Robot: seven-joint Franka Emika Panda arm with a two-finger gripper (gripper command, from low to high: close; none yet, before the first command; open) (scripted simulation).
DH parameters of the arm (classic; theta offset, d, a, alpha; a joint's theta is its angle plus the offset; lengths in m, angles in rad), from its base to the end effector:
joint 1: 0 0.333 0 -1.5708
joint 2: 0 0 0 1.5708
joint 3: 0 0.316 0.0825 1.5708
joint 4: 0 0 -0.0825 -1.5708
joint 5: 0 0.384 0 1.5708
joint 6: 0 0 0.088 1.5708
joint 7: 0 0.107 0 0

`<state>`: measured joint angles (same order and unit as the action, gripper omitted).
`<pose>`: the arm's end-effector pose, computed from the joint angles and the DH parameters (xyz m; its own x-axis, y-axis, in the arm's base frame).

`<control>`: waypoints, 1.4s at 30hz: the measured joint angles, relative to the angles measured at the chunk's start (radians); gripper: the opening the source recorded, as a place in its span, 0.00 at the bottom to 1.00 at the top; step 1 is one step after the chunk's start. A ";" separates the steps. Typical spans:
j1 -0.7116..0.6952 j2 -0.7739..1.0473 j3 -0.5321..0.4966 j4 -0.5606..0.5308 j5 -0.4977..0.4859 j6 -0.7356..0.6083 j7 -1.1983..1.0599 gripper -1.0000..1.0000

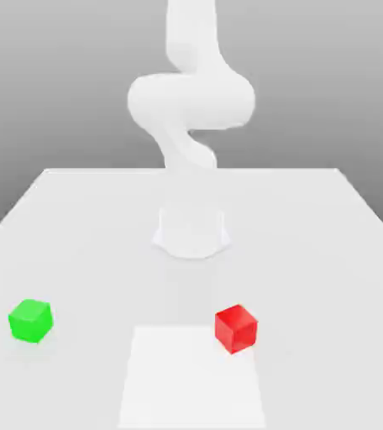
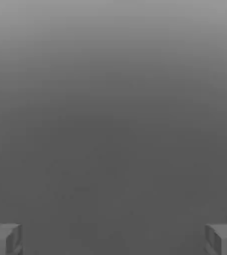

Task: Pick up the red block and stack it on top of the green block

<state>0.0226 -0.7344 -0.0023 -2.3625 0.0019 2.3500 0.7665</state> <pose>0.3742 0.0073 0.6610 0.5550 -0.6839 0.4736 -0.5055 -0.7294 -0.4608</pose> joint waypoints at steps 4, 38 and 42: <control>0.044 0.128 -0.005 -0.117 0.001 0.096 -0.064 0.50; 0.181 0.728 0.014 -0.532 -0.003 0.538 -0.300 0.00; 0.126 0.655 -0.039 -0.521 -0.005 0.455 -0.364 0.00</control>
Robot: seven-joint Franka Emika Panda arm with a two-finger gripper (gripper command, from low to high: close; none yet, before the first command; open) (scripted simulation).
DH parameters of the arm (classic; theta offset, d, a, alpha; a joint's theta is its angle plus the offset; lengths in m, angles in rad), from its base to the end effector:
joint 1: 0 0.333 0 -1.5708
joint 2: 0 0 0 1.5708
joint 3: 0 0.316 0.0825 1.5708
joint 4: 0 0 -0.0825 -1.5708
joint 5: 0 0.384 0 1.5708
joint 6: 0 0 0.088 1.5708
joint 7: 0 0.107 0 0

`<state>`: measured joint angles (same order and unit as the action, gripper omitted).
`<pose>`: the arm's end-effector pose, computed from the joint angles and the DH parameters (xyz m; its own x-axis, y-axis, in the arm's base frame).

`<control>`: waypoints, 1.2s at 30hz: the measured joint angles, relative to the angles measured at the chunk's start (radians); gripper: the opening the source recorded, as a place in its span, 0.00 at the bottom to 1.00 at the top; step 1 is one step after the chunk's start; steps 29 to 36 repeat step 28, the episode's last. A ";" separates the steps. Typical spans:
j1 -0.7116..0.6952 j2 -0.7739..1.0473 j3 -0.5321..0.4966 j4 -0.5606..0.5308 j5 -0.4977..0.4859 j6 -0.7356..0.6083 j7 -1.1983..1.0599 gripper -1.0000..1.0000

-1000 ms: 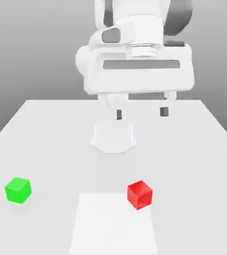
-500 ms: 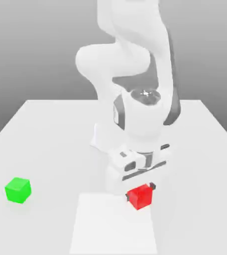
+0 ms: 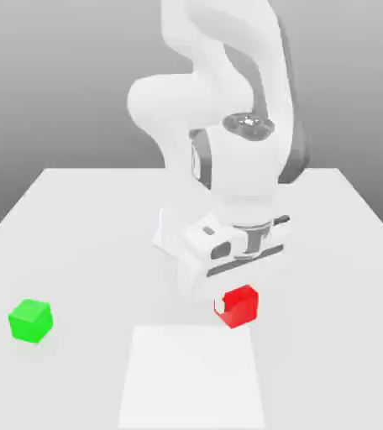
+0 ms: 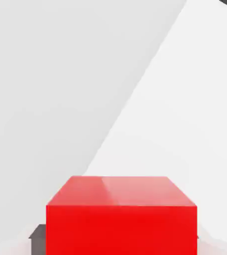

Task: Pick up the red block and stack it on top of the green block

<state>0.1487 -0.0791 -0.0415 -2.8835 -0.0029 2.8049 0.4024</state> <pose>0.3481 0.0381 0.2125 0.9576 -0.2882 -0.0005 -0.2882 -0.9576 -0.0023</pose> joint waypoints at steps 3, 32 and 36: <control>-0.076 -0.001 -0.078 0.032 -0.008 -0.032 -0.092 0.00; -0.524 0.241 -0.299 0.199 0.185 0.028 -0.691 1.00; -0.524 0.241 -0.299 0.199 0.185 0.028 -0.691 1.00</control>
